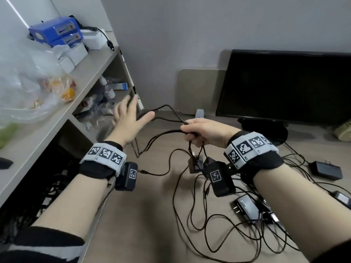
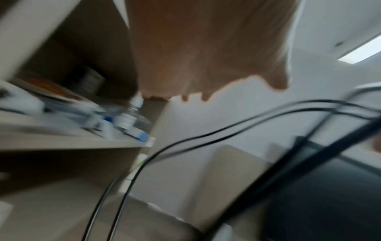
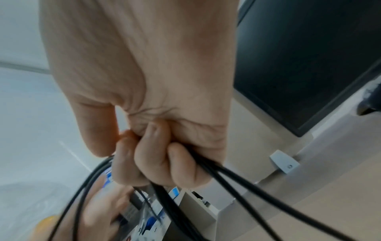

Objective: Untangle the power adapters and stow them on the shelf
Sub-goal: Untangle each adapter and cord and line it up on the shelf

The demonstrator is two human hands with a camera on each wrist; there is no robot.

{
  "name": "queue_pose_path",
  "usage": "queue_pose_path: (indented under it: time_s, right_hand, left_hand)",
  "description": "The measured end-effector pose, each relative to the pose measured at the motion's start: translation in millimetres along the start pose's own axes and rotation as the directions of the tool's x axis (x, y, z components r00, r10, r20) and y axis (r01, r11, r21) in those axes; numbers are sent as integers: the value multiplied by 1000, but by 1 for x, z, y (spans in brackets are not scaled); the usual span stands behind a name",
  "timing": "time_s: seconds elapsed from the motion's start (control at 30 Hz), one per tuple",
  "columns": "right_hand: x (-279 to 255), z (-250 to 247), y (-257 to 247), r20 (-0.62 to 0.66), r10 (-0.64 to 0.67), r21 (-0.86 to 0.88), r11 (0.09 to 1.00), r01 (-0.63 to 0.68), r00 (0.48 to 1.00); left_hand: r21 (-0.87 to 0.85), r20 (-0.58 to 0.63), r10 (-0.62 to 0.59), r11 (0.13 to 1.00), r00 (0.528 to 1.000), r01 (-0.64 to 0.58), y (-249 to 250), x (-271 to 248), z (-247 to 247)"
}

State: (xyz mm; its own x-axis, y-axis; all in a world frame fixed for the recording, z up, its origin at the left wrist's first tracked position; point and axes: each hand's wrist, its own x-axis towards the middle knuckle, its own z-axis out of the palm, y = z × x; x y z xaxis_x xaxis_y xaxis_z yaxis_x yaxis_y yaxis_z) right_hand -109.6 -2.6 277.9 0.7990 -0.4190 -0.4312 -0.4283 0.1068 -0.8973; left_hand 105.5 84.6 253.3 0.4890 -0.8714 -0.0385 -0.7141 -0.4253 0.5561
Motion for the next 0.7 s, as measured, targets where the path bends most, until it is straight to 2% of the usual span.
queue_pose_path:
  time_s: [0.07,0.1,0.17,0.2,0.27,0.4,0.47,0.53,0.6,0.7]
  right_hand:
    - [3,8,-7,3,-24,-43,999,24,1000]
    - [6,12,-9,-4,-40,-53,998,40,999]
    - [11,22,-14,-11,-68,-42,997,68,998]
    - [12,24,-16,-17,-83,-33,996,82,996]
    - [16,29,-20,-54,-115,-19,993,114,992]
    - [25,38,-20,-145,-113,47,992,121,983]
    - [30,48,-19,-141,-98,96,989,112,985]
    - [36,59,-19,-129,-107,144,982,126,986]
    - [40,71,-23,-96,-112,178,976,128,989]
    - [44,85,-29,-34,-102,110,988,106,994]
  left_hand:
    - [-7,45,218,976,975,-218,22,-13,7]
    - [18,115,305,951,945,-309,33,-19,10]
    - [-2,237,389,916,890,-400,45,-29,13]
    - [-71,245,396,918,885,-391,46,-31,16]
    - [-261,226,333,926,916,-272,38,-33,16]
    - [-369,253,173,927,952,-71,10,-38,13]
    - [-451,265,124,892,956,9,0,-42,9]
    - [-485,299,144,874,943,20,-5,-50,11]
    - [-571,354,149,816,923,87,-9,-59,21]
    - [-670,358,113,723,927,171,-9,-68,29]
